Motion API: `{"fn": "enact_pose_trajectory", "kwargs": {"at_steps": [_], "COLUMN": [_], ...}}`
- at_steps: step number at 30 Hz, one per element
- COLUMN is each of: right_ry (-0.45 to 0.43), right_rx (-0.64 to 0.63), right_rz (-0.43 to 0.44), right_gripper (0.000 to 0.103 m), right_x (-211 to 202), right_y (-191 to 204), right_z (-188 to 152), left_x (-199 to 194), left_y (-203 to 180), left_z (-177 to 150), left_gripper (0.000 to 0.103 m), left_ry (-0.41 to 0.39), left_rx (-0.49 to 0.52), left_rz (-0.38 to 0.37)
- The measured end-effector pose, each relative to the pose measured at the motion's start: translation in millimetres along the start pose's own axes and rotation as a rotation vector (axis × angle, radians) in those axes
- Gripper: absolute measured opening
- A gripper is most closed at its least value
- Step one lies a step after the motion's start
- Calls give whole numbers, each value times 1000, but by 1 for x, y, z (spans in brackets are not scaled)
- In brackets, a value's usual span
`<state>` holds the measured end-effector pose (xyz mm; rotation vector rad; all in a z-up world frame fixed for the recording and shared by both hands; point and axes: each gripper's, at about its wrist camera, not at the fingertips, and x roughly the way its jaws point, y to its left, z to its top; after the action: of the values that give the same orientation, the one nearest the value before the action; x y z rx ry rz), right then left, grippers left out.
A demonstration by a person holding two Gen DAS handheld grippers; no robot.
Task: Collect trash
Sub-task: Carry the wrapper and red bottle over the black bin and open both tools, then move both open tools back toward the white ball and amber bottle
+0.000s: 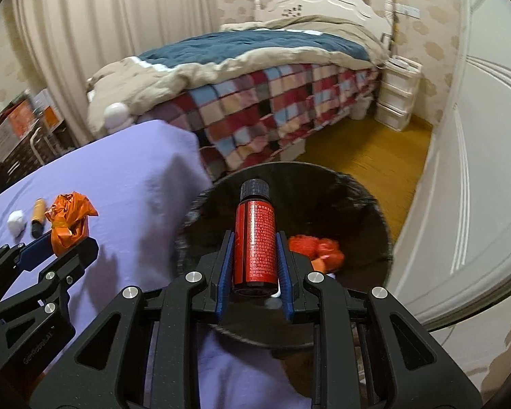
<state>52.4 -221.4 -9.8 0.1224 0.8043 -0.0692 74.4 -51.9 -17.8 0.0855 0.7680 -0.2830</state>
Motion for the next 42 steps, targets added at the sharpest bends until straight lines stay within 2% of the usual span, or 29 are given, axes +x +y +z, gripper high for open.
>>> {"fn": "enact_pose_trajectory", "kwargs": {"at_steps": [10,13,16,18,20,23,25,30,33,37,42], "right_ry": [26,33,31,24,19,14,11,5,5,10,48], "right_rx": [62,76,90,100,104,115,112,95,68,-8,-117], "right_rz": [-39,-46,-56,-67,-75,-83,-83,-45,0,75,166], "right_gripper": [23,24,30,43,45,56,59,67,73,73,73], "right_x": [27,34,37,37,35,31,28,16,8,-1,1], "right_y": [-35,-40,-45,-48,-50,-50,-47,-27,-3,42,104], "right_z": [8,8,9,8,7,6,4,-2,-8,-13,-23], "left_x": [39,46,47,46,45,40,35,12,-2,-23,-37], "left_y": [-30,-34,-35,-35,-33,-29,-25,-2,20,62,122], "left_z": [17,19,20,20,18,16,14,-3,-13,-31,-56], "left_gripper": [49,53,71,72,74,75,76,77,78,79,79], "left_ry": [27,42,42,37,40,38,34,16,13,19,66], "left_rx": [45,55,53,49,45,36,31,39,11,-37,-126], "left_rz": [6,9,17,19,28,49,61,144,179,272,384]}}
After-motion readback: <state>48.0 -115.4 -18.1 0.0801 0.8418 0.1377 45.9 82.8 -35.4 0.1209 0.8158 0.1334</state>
